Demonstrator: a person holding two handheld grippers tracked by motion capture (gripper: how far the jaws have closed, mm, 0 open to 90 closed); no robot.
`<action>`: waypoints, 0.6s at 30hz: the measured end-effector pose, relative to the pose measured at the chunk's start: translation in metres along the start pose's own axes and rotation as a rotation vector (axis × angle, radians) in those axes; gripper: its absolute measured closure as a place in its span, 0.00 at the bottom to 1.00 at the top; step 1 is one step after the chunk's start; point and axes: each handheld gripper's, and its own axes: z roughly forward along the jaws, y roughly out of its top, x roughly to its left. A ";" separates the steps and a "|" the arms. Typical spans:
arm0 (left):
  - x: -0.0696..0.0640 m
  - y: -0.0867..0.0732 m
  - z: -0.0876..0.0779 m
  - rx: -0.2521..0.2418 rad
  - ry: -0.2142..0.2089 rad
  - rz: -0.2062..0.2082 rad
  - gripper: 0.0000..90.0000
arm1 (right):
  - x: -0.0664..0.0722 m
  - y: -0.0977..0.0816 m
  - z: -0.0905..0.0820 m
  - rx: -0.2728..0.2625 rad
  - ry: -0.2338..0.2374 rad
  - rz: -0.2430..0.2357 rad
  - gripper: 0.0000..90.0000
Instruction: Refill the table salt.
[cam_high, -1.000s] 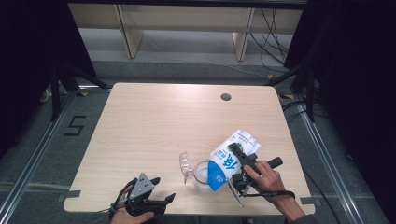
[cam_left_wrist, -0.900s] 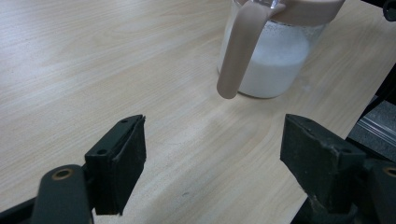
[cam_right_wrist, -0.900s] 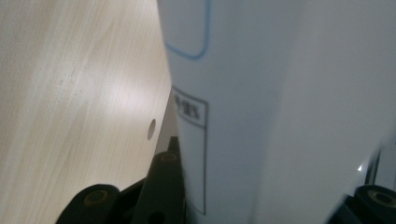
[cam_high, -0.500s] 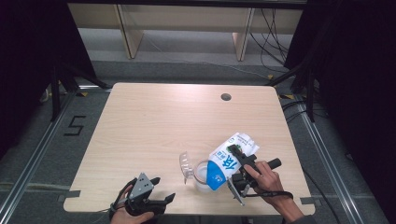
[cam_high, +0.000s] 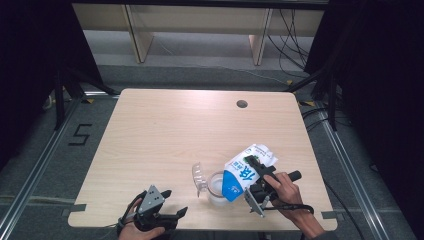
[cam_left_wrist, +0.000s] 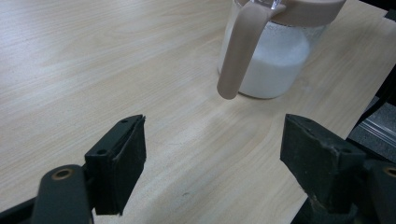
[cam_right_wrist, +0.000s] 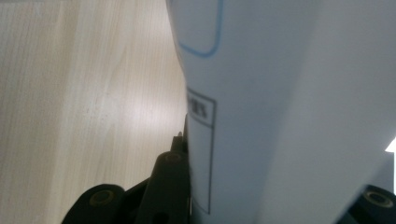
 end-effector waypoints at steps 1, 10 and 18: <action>0.000 0.000 0.000 0.000 0.000 -0.004 0.25 | 0.002 0.000 0.000 0.004 0.005 0.031 0.86; 0.000 0.000 0.000 0.002 0.002 0.008 0.25 | 0.002 -0.001 -0.001 -0.002 0.019 0.095 0.87; 0.000 0.000 -0.001 0.005 0.009 -0.002 0.25 | 0.000 -0.004 -0.001 -0.013 0.032 0.172 0.87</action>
